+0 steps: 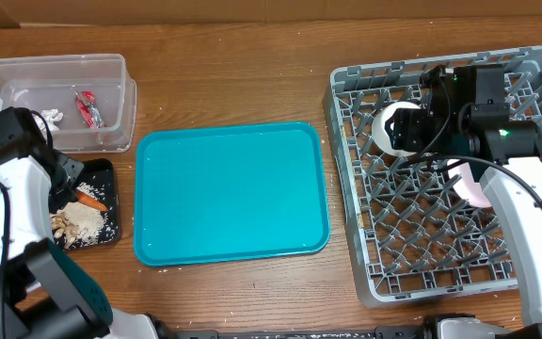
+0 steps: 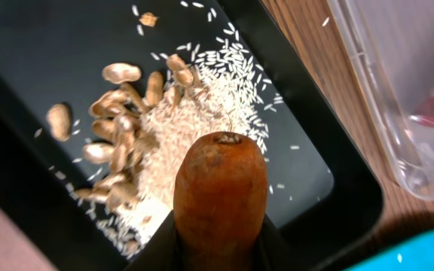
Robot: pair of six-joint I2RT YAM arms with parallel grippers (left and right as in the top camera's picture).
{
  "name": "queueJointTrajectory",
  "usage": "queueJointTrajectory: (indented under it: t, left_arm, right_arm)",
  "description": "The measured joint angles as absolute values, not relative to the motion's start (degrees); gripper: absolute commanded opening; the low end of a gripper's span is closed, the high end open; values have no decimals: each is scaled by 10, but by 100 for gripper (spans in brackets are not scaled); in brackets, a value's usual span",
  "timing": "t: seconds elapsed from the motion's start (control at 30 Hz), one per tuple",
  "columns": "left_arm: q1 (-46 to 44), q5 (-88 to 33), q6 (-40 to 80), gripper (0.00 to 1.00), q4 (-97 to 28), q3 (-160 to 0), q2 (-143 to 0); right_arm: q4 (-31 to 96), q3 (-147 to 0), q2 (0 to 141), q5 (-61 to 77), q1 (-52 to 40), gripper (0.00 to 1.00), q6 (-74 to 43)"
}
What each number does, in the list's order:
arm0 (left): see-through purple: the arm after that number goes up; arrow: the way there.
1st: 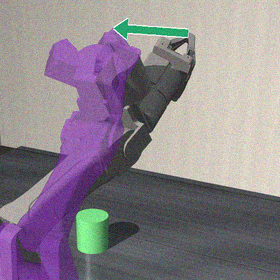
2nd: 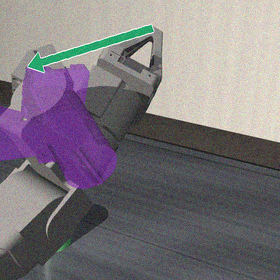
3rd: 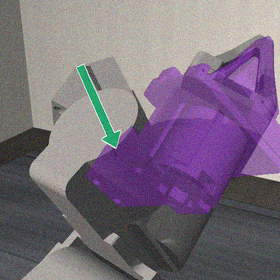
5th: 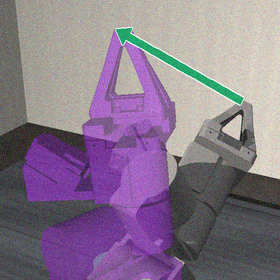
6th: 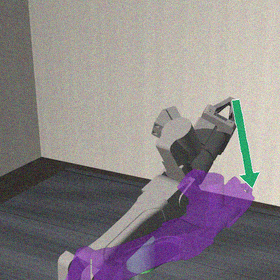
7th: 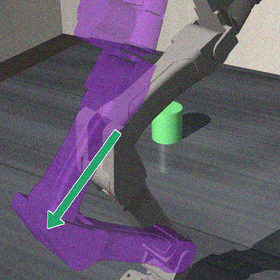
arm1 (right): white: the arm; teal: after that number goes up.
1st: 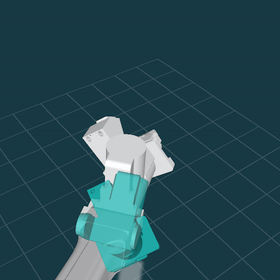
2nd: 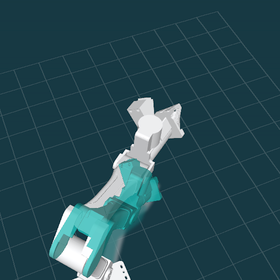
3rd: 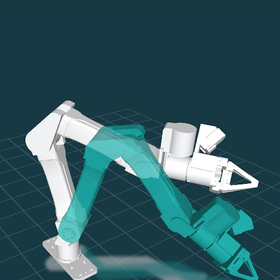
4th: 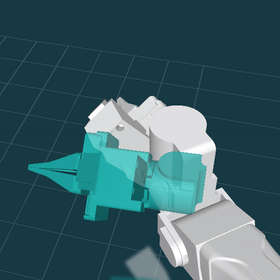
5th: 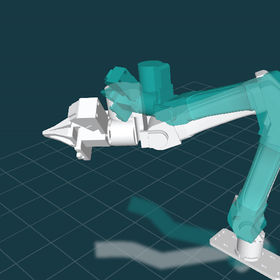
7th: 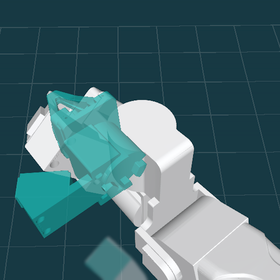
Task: Sort waste into correct bins and load items into the dishwasher
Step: 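Carry the carrot left and drop it onto the black tray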
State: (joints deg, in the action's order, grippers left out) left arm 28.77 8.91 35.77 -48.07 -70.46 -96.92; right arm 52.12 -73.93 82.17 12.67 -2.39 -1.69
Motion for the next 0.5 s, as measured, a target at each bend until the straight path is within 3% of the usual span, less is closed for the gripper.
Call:
queueJointTrajectory:
  t: [0.33,0.5]
  left_arm:
    - [288,97,358,10,-456,-705,-1040]
    - [288,97,358,23,-456,-705,-1053]
  right_arm:
    - [526,-739,822,126,-24,69,-17]
    - [525,-739,822,126,-24,69,-17]
